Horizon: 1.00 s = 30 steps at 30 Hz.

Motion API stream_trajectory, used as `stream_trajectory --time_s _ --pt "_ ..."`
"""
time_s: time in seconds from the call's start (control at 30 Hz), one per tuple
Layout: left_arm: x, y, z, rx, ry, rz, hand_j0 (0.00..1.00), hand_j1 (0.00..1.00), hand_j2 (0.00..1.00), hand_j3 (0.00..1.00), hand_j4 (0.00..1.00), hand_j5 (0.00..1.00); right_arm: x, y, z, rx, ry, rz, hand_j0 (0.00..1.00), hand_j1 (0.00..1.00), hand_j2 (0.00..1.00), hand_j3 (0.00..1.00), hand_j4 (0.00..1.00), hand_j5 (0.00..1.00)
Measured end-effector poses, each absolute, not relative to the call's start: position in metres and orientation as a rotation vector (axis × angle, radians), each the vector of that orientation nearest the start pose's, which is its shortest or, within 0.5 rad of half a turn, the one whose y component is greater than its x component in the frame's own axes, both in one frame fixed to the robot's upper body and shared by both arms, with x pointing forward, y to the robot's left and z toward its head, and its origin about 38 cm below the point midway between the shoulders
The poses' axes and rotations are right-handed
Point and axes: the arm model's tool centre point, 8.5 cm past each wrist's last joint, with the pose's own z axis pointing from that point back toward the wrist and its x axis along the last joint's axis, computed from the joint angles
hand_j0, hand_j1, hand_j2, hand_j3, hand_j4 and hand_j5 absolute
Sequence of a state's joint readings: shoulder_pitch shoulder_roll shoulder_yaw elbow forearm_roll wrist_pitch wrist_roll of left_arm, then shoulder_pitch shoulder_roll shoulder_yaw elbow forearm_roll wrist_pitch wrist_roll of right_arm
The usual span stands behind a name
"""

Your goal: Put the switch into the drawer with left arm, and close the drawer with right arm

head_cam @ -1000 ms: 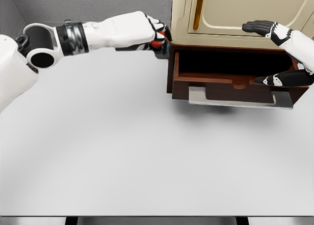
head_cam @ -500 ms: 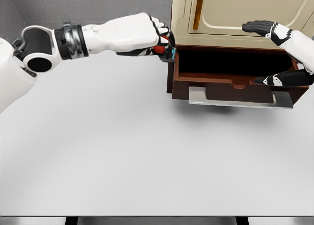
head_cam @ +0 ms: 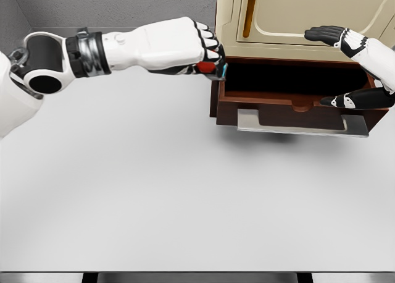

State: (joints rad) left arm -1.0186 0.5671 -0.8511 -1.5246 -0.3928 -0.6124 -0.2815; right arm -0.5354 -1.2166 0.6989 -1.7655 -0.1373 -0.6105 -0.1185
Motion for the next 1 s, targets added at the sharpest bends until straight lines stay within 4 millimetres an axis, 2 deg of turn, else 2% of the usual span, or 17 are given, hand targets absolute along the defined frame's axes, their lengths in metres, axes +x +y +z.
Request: stream_trajectory --time_s 0.47,0.9,0.93,1.0 --pt "0.435 0.081 0.343 -0.322 2.226 2.219 0.50 0.50 0.50 0.50 0.50 0.50 0.363 -0.335 0.309 -0.262 -2.074 1.422 1.00 1.00 1.00 1.00 1.00 1.00" --pt "0.439 0.043 0.350 -0.275 2.218 2.195 0.50 0.50 0.50 0.50 0.50 0.50 0.363 -0.335 0.309 -0.263 -2.073 1.422 1.00 1.00 1.00 1.00 1.00 1.00" --pt "0.439 0.042 0.350 -0.275 2.216 2.196 0.59 0.59 0.59 0.59 0.59 0.59 0.363 -0.335 0.309 -0.263 -2.073 1.422 1.00 1.00 1.00 1.00 1.00 1.00" --pt "0.441 0.041 0.348 -0.276 2.219 2.204 1.00 1.00 1.00 1.00 1.00 1.00 0.363 -0.335 0.309 -0.263 -2.074 1.422 1.00 1.00 1.00 1.00 1.00 1.00"
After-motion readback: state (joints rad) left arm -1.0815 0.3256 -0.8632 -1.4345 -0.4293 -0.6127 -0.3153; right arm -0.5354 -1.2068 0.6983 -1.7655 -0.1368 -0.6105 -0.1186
